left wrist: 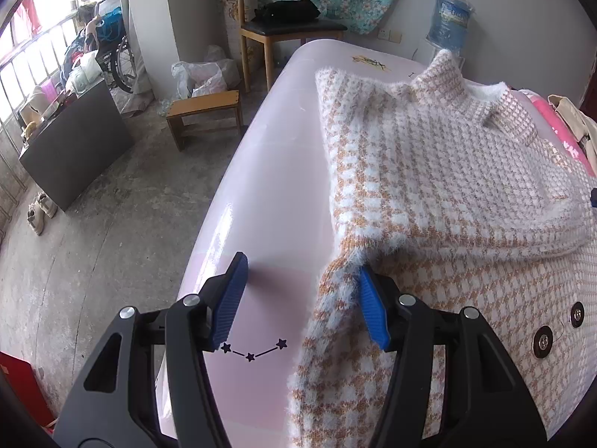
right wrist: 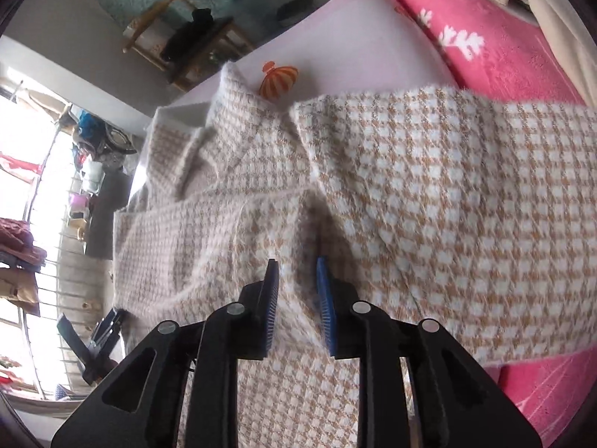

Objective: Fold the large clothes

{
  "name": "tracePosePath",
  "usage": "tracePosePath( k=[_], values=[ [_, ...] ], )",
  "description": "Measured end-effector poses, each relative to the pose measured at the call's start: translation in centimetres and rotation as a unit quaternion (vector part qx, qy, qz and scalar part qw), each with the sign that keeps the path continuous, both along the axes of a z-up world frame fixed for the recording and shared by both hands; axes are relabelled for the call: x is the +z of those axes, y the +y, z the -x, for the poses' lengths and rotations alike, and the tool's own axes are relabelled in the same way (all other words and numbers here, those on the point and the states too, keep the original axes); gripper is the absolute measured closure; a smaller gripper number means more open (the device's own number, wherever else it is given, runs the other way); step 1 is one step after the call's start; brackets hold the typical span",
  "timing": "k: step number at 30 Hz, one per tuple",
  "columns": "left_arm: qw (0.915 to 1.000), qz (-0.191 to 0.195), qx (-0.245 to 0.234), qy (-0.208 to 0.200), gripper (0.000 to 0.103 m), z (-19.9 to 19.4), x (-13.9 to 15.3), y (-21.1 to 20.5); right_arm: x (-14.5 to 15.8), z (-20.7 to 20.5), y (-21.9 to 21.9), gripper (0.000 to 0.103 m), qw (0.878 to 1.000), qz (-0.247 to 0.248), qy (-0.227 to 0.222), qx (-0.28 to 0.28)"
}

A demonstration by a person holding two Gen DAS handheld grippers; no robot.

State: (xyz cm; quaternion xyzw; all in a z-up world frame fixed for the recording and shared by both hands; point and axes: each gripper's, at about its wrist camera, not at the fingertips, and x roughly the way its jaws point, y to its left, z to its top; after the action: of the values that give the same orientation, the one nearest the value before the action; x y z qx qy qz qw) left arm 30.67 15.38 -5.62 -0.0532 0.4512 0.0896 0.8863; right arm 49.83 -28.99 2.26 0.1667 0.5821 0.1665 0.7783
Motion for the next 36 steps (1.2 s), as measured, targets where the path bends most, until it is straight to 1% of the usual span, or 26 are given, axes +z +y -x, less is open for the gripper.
tracePosePath(
  k=[3,6,9,10,11,12,13,15,16,17,18,19,21,23,25,27,28,29,30,33,34,36],
  values=[
    [1.0000,0.002,0.003,-0.001,0.048,0.0,0.0,0.0,-1.0,0.9,1.5,0.079,0.998,0.045,0.003,0.036],
    [1.0000,0.002,0.003,-0.004,0.048,0.0,-0.1,-0.1,-2.0,1.2,3.3,0.081,0.991,0.120,-0.011,0.054],
    [0.9992,0.037,-0.004,-0.011,0.048,0.8,0.5,0.6,-1.3,1.8,4.7,0.086,0.982,0.174,-0.042,0.065],
    [0.9987,0.046,-0.008,-0.018,0.048,1.3,1.0,0.9,-1.0,2.1,5.0,0.087,0.978,0.193,-0.049,0.067],
    [0.9984,0.046,-0.011,-0.030,0.048,1.9,1.7,1.0,-0.7,2.2,5.4,0.087,0.974,0.211,-0.057,0.067],
    [0.9980,0.038,-0.016,-0.047,0.049,2.6,2.7,1.0,0.0,2.6,5.5,0.087,0.967,0.236,-0.071,0.064],
    [0.9968,0.033,-0.028,-0.068,0.049,3.3,3.9,0.9,0.7,2.8,5.8,0.086,0.964,0.246,-0.084,0.061],
    [0.9934,0.033,-0.052,-0.097,0.049,3.6,6.1,0.4,2.2,3.4,5.8,0.083,0.963,0.233,-0.116,0.064],
    [0.9915,0.038,-0.068,-0.104,0.049,3.1,6.9,0.1,2.9,3.6,6.1,0.079,0.965,0.218,-0.131,0.069],
    [0.9900,0.044,-0.081,-0.106,0.049,2.2,7.5,-0.2,3.2,3.6,6.3,0.078,0.965,0.205,-0.141,0.077],
    [0.9889,0.052,-0.092,-0.105,0.049,1.2,7.9,-0.7,3.2,3.4,7.1,0.077,0.966,0.196,-0.146,0.086],
    [0.9869,0.071,-0.108,-0.096,0.049,-0.7,7.9,-1.3,2.8,3.2,7.8,0.077,0.965,0.194,-0.145,0.096],
    [0.9836,0.102,-0.130,-0.071,0.049,-4.4,7.2,-2.2,1.8,2.3,9.4,0.077,0.966,0.188,-0.138,0.111],
    [0.9846,0.111,-0.127,-0.044,0.050,-8.4,5.7,-2.7,0.7,1.8,10.1,0.077,0.965,0.189,-0.137,0.120],
    [0.9843,0.129,-0.121,-0.009,0.050,-11.9,3.8,-2.4,0.1,1.2,9.6,0.077,0.966,0.187,-0.135,0.117],
    [0.9885,0.111,-0.102,0.013,0.050,-14.2,2.3,-1.9,-0.1,1.0,9.1,0.077,0.970,0.175,-0.131,0.111],
    [0.9911,0.095,-0.090,0.023,0.052,-15.2,1.5,-1.4,-0.1,1.1,9.0,0.077,0.971,0.168,-0.129,0.108],
    [0.9926,0.088,-0.078,0.029,0.060,-15.7,1.1,-1.0,-0.2,1.0,8.5,0.077,0.973,0.163,-0.127,0.104],
    [0.9929,0.091,-0.071,0.031,0.062,-15.9,0.8,-0.4,-0.2,0.9,8.3,0.077,0.972,0.169,-0.128,0.100],
    [0.9910,0.118,-0.060,0.023,0.064,-15.8,0.7,0.9,-0.8,0.3,7.8,0.077,0.972,0.173,-0.129,0.093],
    [0.9907,0.121,-0.058,0.019,0.064,-15.6,0.6,1.0,-0.7,0.2,7.6,0.077,0.972,0.173,-0.131,0.088],
    [0.9919,0.110,-0.060,0.017,0.064,-15.4,0.7,0.7,0.4,0.4,7.7,0.077,0.968,0.181,-0.157,0.081]
  ],
)
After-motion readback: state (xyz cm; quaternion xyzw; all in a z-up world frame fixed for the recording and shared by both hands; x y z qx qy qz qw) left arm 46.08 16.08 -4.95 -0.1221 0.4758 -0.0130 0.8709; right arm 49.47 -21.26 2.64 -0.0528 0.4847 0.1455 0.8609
